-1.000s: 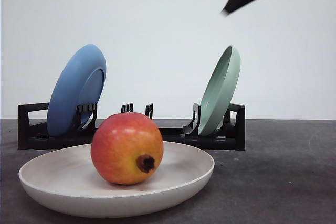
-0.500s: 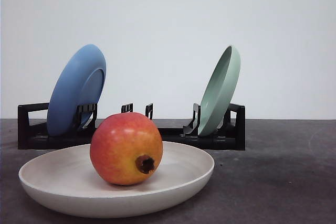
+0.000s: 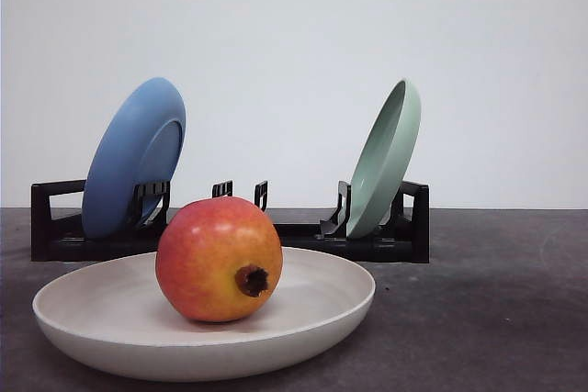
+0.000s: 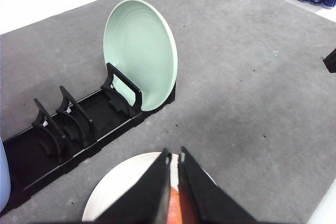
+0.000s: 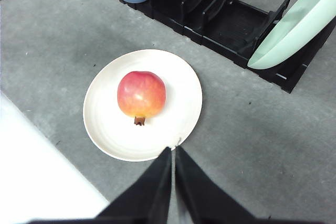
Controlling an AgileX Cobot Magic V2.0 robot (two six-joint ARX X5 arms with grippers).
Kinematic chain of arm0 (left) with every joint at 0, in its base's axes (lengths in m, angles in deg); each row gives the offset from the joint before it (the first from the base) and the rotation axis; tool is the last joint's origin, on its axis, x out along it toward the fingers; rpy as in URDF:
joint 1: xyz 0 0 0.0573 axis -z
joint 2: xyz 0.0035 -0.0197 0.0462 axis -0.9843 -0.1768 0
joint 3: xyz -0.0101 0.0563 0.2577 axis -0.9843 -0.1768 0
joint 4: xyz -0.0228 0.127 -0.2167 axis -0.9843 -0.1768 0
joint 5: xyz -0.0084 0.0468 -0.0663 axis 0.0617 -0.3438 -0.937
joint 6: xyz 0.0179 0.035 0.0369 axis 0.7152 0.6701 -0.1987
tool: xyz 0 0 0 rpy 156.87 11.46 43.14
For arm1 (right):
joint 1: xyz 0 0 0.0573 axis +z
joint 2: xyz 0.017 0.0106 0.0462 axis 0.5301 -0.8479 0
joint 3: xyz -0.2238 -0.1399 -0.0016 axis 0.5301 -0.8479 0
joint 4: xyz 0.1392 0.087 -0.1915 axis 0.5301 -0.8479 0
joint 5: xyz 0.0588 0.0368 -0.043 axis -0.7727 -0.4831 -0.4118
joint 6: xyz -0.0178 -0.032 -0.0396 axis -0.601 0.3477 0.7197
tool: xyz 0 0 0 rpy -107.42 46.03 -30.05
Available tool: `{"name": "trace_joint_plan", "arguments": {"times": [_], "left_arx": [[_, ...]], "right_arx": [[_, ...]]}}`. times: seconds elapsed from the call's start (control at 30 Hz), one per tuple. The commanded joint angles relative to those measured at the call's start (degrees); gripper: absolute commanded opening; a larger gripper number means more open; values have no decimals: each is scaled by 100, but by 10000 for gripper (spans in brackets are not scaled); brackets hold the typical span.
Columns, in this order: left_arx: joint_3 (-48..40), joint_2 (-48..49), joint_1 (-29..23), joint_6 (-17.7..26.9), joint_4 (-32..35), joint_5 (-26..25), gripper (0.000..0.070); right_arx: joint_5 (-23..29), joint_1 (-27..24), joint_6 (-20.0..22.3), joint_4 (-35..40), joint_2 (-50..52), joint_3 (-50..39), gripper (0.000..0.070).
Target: Place pomegranate in white plate
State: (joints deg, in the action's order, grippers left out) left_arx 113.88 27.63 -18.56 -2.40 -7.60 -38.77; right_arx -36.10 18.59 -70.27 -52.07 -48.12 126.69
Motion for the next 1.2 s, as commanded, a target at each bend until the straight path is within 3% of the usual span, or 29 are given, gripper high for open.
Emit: {"name": "trace_joint_plan", "arguments": {"times": [0.0, 0.5, 0.73, 0.83, 0.9, 0.97, 1.17], "left_arx": [[101, -31, 59, 4, 50, 11, 0], [101, -31, 59, 28, 78, 13, 0], [101, 12, 57, 538, 130, 27, 0], [97, 38, -46, 901, 575, 392, 0], [96, 74, -270, 1328, 1123, 779, 0], [96, 135, -647, 1754, 1694, 785, 0], [41, 388, -2441, 2254, 2873, -507, 0]], "right_arx": [[24, 48, 46, 57, -44, 107, 0], [22, 48, 46, 57, -44, 107, 0], [22, 48, 46, 58, -44, 107, 0], [23, 47, 46, 57, -44, 107, 0], [22, 48, 46, 57, -44, 107, 0], [22, 48, 46, 57, -43, 107, 0], [22, 48, 46, 59, -43, 107, 0]]}}
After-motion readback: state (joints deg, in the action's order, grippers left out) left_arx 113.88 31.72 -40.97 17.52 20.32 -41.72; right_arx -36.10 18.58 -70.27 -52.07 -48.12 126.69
